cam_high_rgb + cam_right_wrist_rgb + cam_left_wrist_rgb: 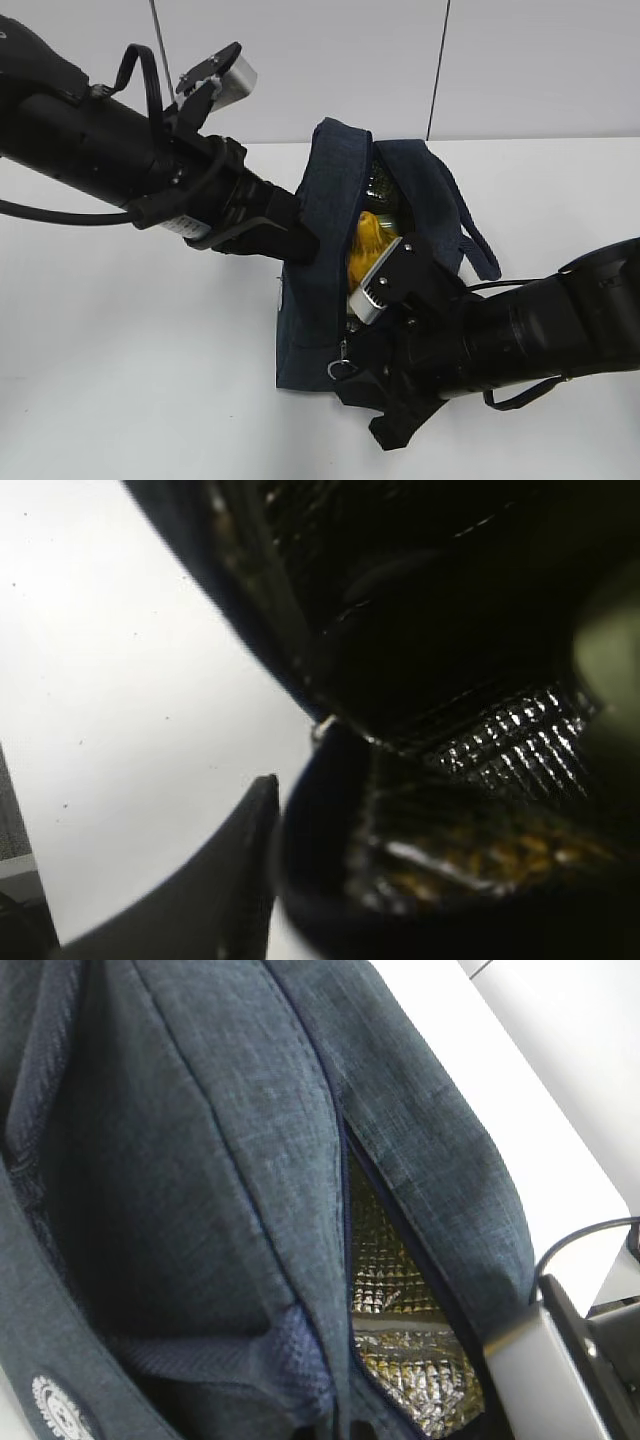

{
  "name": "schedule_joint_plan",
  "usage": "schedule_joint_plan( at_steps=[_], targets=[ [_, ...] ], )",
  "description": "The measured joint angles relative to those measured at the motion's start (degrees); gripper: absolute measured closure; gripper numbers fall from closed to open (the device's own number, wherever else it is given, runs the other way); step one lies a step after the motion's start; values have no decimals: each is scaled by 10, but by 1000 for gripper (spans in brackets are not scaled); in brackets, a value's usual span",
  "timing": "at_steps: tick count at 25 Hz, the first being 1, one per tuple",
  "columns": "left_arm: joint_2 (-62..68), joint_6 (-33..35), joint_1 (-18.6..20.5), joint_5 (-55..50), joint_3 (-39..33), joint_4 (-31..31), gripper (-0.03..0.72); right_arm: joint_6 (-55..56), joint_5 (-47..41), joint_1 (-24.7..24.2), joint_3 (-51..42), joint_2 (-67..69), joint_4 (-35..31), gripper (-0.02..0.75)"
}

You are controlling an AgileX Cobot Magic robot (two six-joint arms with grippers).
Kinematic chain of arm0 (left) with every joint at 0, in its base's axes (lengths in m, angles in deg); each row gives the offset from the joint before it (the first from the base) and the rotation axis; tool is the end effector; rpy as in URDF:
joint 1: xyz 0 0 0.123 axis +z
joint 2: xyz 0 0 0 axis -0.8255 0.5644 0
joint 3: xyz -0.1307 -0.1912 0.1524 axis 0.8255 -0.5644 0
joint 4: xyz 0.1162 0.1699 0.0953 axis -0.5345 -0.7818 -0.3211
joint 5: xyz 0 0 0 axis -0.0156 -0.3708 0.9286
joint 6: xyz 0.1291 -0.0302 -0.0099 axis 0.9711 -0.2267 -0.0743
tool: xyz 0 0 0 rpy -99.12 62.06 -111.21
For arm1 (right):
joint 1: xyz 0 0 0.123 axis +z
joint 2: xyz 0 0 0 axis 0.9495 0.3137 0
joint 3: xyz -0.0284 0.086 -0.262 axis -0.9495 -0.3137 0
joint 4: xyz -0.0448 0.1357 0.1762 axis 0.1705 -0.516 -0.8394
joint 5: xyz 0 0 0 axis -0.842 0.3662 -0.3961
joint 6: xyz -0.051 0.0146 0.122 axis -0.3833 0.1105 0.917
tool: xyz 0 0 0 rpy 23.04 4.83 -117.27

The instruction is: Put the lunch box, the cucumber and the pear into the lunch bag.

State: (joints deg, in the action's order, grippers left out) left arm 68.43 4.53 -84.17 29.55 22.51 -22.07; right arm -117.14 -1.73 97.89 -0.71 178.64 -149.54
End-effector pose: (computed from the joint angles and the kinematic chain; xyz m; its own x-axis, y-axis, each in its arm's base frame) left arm 0.2579 -0.2247 0.2241 -0.7406 0.3539 -0.5712 0.6507 0.5898 -0.4782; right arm 0.2468 0.1906 0.1230 -0.4445 -0.5239 -0.7266 -0.8408 0.5237 0.1367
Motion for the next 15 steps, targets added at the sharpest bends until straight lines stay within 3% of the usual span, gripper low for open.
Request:
schedule_joint_plan(
  at_steps=[4,15],
  targets=[
    [0,0,0,0,0,0,702,0,-4,0,0,0,-1,565],
    [0,0,0,0,0,0,703,0,-28,0,9,0,-1,575]
  ],
)
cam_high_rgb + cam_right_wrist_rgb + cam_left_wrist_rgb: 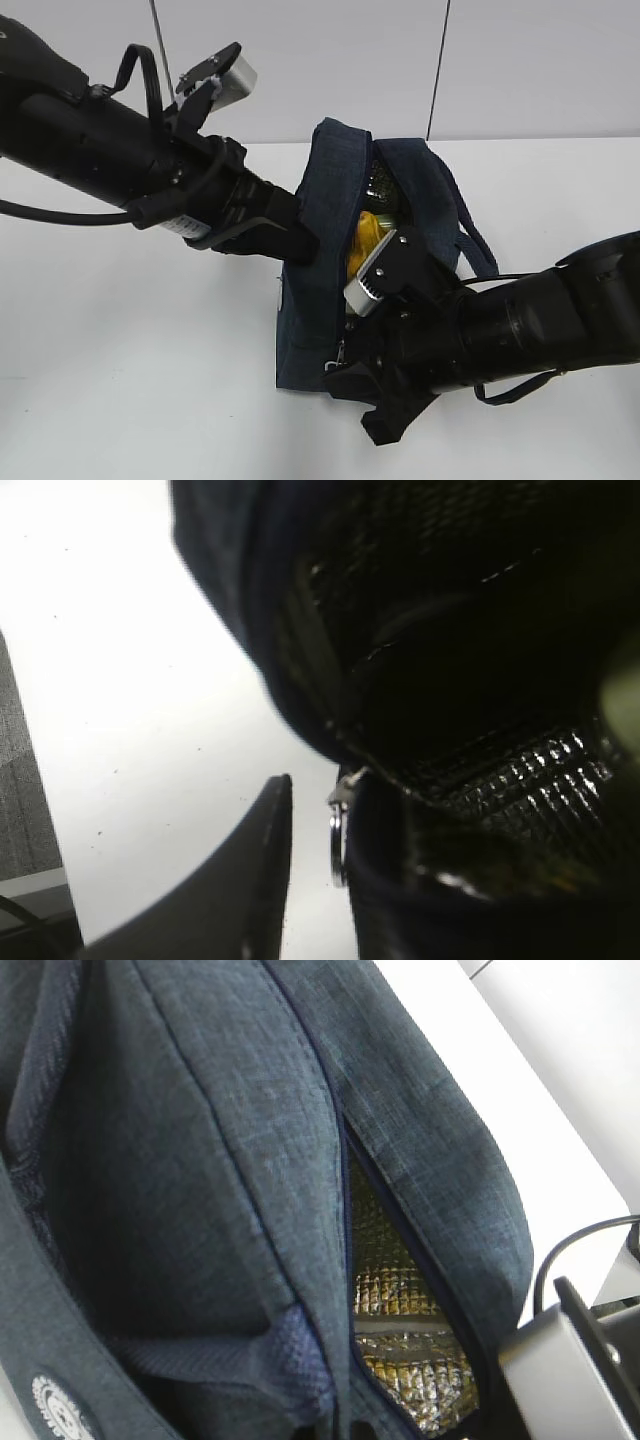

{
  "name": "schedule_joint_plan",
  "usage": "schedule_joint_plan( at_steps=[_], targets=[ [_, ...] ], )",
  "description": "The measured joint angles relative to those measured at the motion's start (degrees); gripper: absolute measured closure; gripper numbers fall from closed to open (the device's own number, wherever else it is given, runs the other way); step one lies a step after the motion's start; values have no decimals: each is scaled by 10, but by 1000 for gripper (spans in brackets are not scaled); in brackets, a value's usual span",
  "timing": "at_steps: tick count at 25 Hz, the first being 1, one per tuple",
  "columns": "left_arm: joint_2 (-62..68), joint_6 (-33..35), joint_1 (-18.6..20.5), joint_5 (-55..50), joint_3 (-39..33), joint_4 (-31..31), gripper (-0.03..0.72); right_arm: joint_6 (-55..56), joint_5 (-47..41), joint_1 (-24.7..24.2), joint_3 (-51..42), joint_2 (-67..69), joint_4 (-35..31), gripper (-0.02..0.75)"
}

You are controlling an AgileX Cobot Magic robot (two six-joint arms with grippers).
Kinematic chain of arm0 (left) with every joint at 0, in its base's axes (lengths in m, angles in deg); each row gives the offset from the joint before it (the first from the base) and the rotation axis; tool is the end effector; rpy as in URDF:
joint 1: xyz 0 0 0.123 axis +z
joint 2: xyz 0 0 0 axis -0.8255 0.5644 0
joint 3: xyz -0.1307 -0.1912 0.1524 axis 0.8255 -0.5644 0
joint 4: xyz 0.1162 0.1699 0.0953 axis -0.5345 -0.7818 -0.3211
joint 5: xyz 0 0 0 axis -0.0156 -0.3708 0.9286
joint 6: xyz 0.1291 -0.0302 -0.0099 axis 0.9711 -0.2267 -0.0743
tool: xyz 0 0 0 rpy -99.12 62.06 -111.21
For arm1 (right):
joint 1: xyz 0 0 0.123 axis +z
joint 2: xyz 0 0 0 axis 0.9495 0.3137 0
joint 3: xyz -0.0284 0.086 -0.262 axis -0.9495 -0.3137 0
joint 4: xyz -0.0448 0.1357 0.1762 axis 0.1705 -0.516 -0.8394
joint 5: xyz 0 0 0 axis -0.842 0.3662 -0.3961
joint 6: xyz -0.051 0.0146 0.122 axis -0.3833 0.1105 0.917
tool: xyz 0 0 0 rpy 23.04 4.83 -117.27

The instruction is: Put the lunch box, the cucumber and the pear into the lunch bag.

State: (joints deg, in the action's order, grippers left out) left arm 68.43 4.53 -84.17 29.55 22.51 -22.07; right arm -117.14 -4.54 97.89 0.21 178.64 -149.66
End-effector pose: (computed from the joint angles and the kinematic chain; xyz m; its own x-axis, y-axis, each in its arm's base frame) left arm 0.2579 -0.2247 0.2241 -0.7406 0.3539 -0.5712 0.6507 0.5898 -0.4782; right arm 0.2475 0.1971 0.1301 -0.4271 -0.4989 -0.7541 -0.8545 0.4954 0.1562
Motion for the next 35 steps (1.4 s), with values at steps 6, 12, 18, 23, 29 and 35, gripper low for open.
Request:
schedule_joint_plan(
  at_steps=[6,12,18,23,29,35],
  targets=[
    [0,0,0,0,0,0,703,0,11,0,0,0,0,575],
    [0,0,0,0,0,0,703,0,30,0,1,0,1,625],
    [0,0,0,0,0,0,703,0,30,0,1,0,1,732],
    [0,0,0,1,0,0,703,16,31,0,1,0,20,732],
    [1,0,0,0,0,-2,703,88,29,0,1,0,80,732],
    [2,0,0,0,0,-2,703,136,6,0,2,-6,119,732]
  ],
)
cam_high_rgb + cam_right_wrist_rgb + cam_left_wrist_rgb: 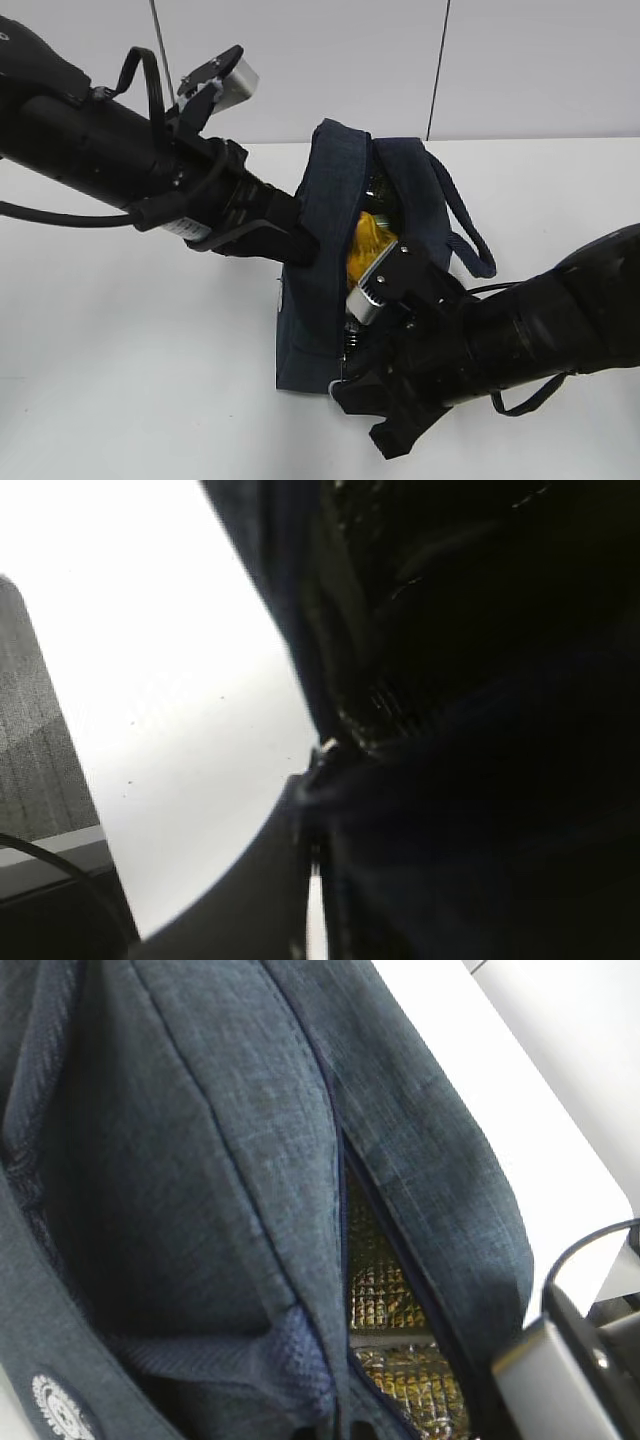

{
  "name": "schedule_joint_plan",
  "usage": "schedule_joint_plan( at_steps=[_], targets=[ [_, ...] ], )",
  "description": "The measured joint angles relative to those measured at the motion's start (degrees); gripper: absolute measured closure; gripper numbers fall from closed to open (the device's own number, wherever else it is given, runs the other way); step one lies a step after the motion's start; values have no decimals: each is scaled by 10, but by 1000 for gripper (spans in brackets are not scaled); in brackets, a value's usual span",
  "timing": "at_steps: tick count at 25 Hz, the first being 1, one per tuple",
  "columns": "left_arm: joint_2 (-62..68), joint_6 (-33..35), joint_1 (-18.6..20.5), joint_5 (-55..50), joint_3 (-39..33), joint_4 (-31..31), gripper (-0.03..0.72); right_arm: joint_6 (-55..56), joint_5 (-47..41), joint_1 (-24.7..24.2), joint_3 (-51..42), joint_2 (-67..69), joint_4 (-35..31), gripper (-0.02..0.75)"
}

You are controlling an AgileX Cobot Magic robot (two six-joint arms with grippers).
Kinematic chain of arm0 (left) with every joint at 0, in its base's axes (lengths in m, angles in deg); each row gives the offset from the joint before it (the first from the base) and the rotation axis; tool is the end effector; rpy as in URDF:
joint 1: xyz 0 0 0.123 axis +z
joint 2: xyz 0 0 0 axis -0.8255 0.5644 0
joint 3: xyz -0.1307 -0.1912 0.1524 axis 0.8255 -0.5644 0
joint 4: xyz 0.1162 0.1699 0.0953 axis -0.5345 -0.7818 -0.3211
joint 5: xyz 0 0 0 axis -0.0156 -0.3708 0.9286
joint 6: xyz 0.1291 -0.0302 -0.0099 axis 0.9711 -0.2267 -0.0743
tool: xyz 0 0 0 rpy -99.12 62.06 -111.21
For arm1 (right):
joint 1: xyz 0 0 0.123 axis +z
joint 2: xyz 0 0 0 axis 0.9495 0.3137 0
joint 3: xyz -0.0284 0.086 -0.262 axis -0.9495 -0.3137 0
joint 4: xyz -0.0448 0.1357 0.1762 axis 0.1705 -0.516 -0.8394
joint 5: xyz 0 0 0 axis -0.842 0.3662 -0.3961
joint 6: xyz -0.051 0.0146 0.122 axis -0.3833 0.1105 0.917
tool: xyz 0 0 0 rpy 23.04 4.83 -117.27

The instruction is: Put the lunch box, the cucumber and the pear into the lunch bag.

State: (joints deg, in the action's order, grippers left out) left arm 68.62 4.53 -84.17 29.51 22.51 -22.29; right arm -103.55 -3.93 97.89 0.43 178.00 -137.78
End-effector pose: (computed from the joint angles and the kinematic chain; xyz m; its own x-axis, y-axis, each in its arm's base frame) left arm 0.2580 -0.2246 0.2228 -0.7408 0.3582 -0.5683 0.6512 0.5905 -0.4767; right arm 0.2380 0.1930 0.1255 -0.4942 -0.5349 -0.6853 -0.8393 0.4992 0.2155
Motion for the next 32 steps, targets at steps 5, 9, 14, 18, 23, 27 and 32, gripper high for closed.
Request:
schedule_joint_plan(
  at_steps=[5,9,14,18,23,27,32],
  targets=[
    [0,0,0,3,0,2,703,36,-1,-1,0,-34,36,732],
    [0,0,0,4,0,2,703,61,-2,-1,0,-70,55,732],
    [0,0,0,4,0,2,703,96,-3,-1,-2,-108,85,732],
    [0,0,0,4,0,2,703,114,-4,-1,-2,-137,104,732],
    [0,0,0,5,0,5,703,117,-4,-1,-4,-168,108,732],
    [0,0,0,4,0,3,703,118,-6,-1,-5,-187,108,732],
    [0,0,0,4,0,2,703,120,14,-1,-5,-202,108,732]
  ],
)
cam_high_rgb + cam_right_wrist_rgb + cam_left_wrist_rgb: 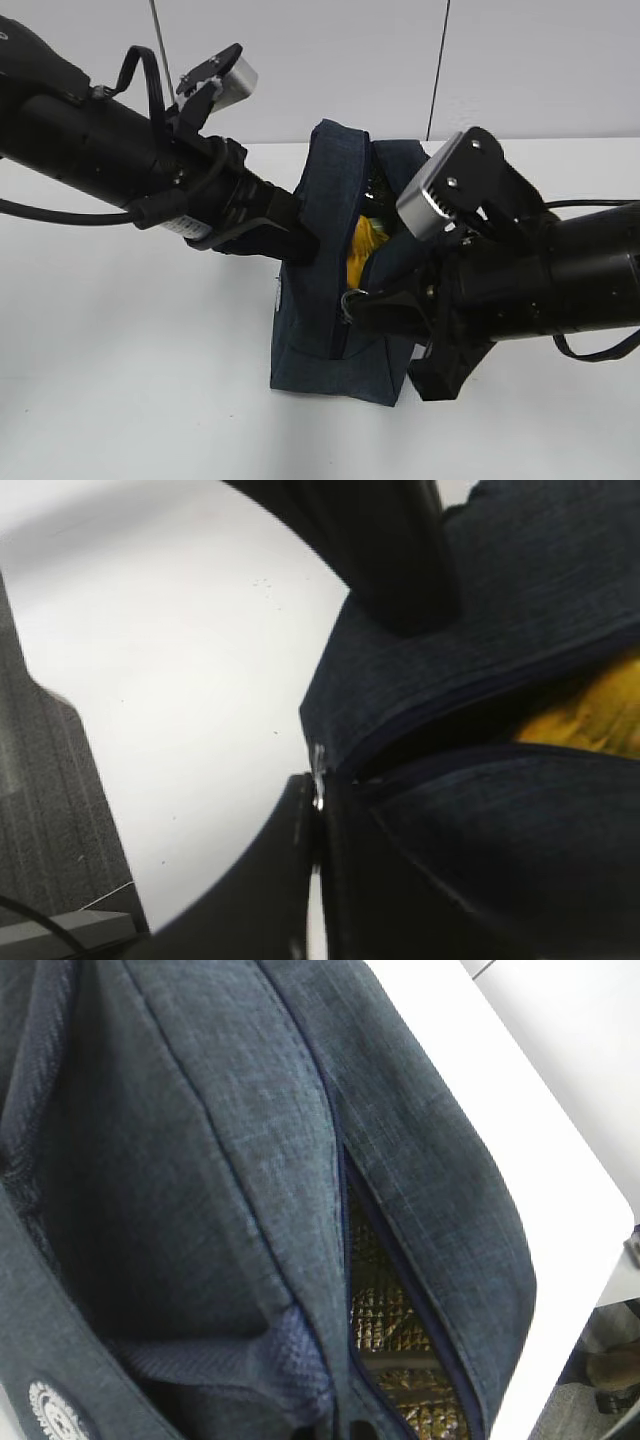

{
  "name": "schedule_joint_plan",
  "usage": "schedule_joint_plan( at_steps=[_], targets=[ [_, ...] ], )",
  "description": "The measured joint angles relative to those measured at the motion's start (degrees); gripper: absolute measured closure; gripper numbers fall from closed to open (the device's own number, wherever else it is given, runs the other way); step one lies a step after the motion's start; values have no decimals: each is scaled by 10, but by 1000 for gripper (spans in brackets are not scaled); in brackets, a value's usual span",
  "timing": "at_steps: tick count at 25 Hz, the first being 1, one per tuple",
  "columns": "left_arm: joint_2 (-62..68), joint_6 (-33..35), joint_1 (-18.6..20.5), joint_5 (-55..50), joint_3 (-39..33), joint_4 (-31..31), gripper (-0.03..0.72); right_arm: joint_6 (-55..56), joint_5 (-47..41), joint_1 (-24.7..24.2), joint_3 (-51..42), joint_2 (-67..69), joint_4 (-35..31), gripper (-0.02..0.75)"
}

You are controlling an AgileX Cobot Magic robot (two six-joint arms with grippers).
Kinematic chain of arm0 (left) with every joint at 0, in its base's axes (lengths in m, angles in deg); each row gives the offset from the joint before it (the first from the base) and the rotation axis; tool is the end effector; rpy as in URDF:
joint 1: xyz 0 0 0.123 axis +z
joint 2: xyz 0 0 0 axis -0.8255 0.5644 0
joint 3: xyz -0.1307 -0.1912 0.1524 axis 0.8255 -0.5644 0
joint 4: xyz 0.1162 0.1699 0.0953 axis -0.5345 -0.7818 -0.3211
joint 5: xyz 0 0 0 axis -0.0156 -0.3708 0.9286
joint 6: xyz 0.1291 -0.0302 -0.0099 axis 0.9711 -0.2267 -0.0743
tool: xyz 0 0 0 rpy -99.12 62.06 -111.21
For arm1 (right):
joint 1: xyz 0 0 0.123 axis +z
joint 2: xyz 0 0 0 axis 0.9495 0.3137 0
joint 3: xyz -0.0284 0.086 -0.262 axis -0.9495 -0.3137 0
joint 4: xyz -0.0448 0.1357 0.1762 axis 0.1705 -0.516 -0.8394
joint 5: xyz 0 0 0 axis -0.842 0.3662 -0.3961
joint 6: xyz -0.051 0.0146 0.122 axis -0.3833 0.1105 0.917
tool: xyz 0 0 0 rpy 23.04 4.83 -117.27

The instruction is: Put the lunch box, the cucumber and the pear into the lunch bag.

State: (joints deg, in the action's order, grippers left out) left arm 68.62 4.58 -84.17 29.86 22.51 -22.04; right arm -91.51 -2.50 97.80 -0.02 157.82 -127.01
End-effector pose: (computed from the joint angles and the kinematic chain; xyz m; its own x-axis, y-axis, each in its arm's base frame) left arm 0.2589 -0.2247 0.2231 -0.7413 0.3522 -0.5714 0.6491 0.5930 -0.4765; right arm 0.2164 0.1776 0.2151 -0.3314 -0.4645 -0.8212 -0.8606 0.5055 0.0613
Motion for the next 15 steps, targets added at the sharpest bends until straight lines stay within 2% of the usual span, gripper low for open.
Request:
schedule_joint_plan(
  at_steps=[15],
  targets=[
    [0,0,0,1,0,2,703,0,53,0,31,-18,-24,732]
  ],
)
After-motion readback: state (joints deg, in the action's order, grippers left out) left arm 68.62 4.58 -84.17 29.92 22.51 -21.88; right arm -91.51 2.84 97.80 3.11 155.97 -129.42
